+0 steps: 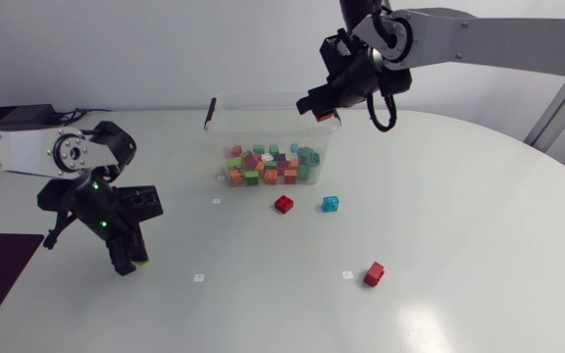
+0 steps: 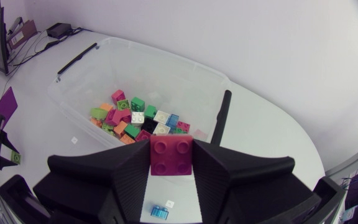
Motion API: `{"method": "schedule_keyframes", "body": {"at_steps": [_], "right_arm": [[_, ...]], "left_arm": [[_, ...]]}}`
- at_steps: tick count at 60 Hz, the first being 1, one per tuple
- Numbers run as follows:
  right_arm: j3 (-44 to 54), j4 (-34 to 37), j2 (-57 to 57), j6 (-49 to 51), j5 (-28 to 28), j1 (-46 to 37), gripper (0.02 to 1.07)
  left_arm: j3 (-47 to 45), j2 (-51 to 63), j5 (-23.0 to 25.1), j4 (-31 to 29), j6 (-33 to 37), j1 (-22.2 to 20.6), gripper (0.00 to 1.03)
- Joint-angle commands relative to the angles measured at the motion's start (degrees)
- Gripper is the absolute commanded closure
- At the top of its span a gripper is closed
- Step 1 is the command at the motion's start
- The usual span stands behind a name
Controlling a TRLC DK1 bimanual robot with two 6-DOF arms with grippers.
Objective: Place the duplo bricks in the container
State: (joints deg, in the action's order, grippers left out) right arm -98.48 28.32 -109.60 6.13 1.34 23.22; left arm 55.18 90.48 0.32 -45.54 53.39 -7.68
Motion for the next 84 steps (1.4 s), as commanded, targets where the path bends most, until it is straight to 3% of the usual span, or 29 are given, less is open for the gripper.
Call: {"method": "schedule_keyframes", "body": {"at_steps": [1, 15, 20, 25, 28, 43, 57, 73, 84], "right_arm": [[-3.3, -0.5, -3.2, -1.4, 0.1, 1.1, 0.67], [-11.3, 0.2, -10.6, -1.5, 1.2, 2.0, 0.65], [-14.4, 1.7, -13.2, -1.6, 1.6, 1.9, 0.48], [-15.8, 2.6, -13.5, -1.7, 1.7, 1.8, 0.17], [-16.0, 3.2, -13.3, -1.8, 2.0, 1.8, 0.09], [-10.2, 3.9, -6.2, -1.7, 2.0, 1.9, 0.07], [6.6, 3.9, 6.8, -0.2, 1.7, 0.9, 0.07], [29.6, 1.1, 21.1, 4.2, 0.0, -1.6, 0.07], [39.9, 1.5, 26.4, 7.4, -0.9, -2.6, 0.07]], "left_arm": [[3.2, -2.1, 1.3, -0.9, -1.9, -0.7, 0.73], [10.3, -2.3, 5.3, 0.2, -5.0, -2.1, 0.73], [13.2, -2.2, 7.4, 0.9, -6.4, -2.2, 0.73], [16.5, -2.1, 9.4, 1.4, -7.8, -2.5, 0.73], [18.3, -2.0, 9.9, 3.5, -8.8, -2.9, 0.73], [28.6, 2.7, 13.0, 9.0, -13.2, -5.6, 0.73], [38.9, 12.7, 14.3, 12.4, -16.4, -9.1, 0.73], [52.0, 23.8, 15.9, 14.8, -19.8, -9.0, 0.73], [58.8, 29.1, 15.9, 14.8, -21.9, -9.5, 0.72]]}}
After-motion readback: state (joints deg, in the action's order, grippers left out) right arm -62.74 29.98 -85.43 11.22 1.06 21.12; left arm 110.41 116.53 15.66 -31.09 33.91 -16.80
